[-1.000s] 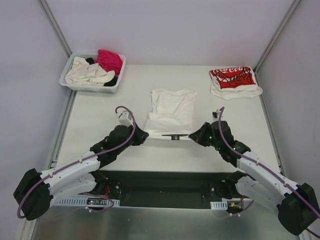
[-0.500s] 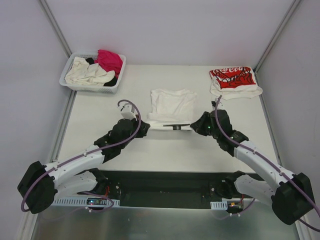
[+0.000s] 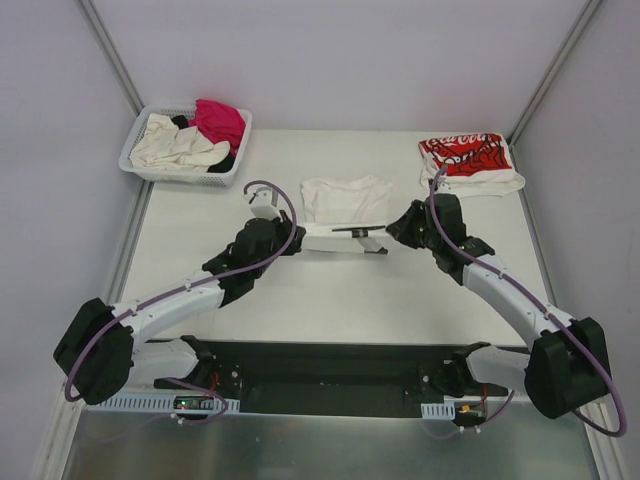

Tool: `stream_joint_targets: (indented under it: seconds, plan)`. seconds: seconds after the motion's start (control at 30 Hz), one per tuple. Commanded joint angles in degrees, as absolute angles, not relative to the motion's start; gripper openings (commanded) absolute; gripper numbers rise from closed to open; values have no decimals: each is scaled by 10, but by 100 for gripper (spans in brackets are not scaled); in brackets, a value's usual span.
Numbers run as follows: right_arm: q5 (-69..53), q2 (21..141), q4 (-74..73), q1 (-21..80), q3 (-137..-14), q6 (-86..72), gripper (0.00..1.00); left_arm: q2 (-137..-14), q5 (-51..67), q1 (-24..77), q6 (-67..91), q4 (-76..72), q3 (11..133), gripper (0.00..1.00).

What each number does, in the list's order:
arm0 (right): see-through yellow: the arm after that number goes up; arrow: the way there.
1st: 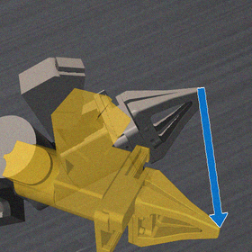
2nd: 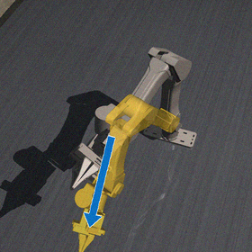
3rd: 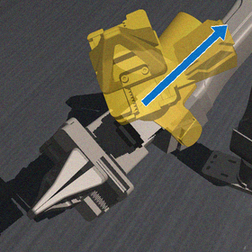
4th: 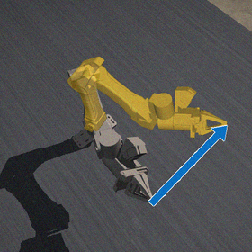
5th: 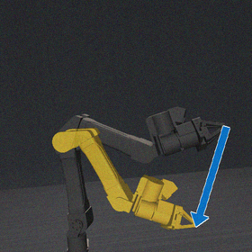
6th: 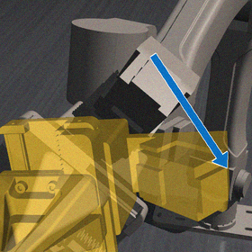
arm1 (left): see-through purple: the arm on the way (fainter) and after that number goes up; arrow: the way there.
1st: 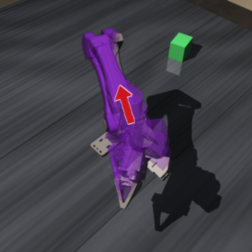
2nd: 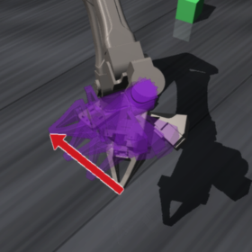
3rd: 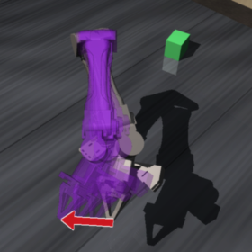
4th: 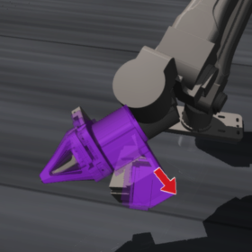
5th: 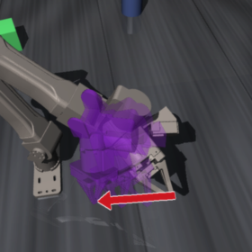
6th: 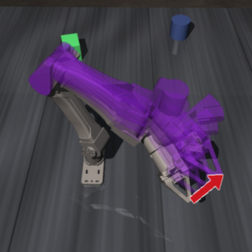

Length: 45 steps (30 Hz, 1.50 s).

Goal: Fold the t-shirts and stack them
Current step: Fold the long partially folded tshirt into a neat square

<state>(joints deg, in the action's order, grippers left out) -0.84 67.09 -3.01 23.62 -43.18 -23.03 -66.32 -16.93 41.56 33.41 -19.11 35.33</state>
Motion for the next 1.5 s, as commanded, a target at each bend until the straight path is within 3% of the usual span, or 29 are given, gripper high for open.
stream_joint_targets:
  seconds: [0.0,1.47]
  plan:
    - [54,699,-19,201,-470,-199,1,-681,-222,381,296,-195,383,6]
    - [-18,998,-8,100,-765,-230,1,-984,-64,255,272,-242,664,6]
